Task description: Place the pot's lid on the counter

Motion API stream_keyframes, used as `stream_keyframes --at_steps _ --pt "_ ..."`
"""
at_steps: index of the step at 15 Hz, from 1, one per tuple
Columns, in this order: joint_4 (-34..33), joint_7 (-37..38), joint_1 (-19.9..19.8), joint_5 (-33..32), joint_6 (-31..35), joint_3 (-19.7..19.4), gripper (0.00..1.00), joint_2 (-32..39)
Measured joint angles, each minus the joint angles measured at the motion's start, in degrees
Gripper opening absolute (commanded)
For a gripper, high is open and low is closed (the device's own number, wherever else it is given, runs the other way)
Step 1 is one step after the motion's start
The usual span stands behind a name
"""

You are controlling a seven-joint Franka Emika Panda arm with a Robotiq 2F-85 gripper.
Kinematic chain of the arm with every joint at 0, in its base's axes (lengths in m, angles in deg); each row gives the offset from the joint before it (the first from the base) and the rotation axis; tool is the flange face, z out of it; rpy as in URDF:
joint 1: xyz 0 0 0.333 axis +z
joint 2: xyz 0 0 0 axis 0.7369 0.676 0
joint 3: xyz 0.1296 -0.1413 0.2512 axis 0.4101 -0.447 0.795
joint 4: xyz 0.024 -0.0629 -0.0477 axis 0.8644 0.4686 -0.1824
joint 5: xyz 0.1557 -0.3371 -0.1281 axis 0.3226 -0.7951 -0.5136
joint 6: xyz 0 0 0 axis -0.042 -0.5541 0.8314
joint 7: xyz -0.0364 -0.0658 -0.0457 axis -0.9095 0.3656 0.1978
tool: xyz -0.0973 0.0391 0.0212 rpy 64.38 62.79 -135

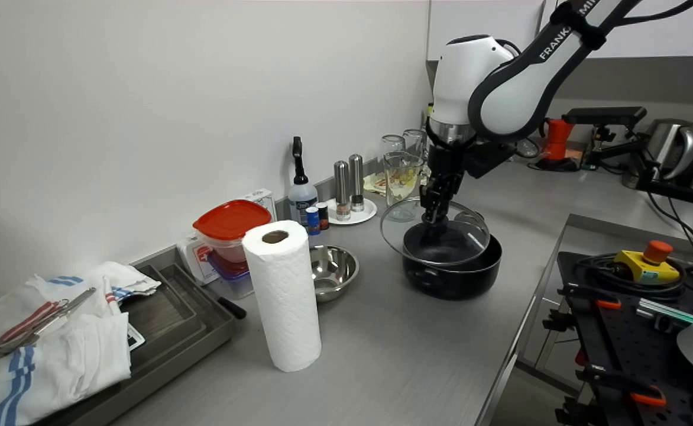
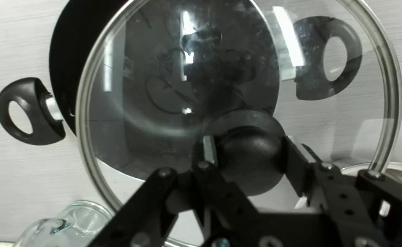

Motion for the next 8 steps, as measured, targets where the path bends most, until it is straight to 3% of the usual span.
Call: stream_keyframes --at_steps 8 --pt "-2.08 6.12 5.99 -5.39 -5.52 5.18 0.25 0.89"
